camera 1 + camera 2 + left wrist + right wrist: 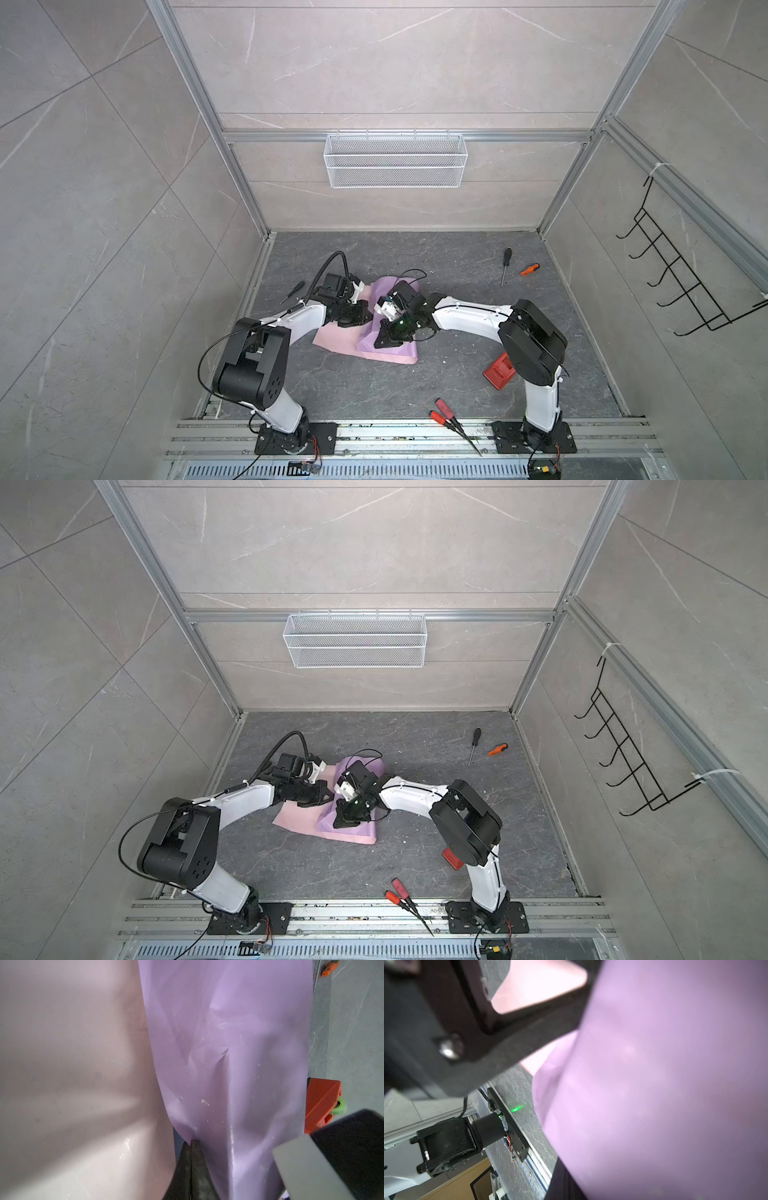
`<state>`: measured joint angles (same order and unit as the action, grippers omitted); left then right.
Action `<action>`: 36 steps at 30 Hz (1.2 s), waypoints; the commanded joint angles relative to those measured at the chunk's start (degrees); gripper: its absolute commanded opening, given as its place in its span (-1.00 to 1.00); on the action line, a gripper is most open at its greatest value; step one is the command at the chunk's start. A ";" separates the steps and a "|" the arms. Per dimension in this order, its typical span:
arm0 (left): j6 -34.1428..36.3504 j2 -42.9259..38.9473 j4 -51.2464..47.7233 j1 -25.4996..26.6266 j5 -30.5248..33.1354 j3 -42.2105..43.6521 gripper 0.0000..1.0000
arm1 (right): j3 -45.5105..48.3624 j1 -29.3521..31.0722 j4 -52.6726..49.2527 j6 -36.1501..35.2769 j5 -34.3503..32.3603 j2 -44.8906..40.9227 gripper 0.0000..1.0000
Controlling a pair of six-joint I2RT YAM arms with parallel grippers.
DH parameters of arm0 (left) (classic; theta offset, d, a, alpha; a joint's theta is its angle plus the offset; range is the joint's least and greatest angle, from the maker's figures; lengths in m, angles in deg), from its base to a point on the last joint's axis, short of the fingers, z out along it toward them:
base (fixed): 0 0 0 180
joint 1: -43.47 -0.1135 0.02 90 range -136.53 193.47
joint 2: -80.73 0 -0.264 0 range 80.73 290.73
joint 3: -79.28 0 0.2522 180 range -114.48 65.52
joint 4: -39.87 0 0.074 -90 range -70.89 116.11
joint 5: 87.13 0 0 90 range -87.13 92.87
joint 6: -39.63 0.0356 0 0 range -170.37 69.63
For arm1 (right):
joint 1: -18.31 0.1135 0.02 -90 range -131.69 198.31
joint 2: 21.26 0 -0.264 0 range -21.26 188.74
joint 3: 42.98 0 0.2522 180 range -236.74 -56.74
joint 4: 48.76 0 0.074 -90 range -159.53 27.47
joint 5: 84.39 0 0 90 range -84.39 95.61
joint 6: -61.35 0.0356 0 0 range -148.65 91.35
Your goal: Wrap the gift box in paper
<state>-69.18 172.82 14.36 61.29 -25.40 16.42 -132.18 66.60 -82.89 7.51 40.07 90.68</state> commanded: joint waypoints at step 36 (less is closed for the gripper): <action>0.53 0.75 -1.45 0.14 3.57 0.85 -1.00 | 6.96 -15.25 -4.63 6.20 -10.46 -7.00 -0.28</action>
<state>-69.18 172.82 14.40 61.38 -25.29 16.42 -127.57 50.84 -88.35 12.83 28.94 82.68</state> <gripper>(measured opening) 0.050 0.364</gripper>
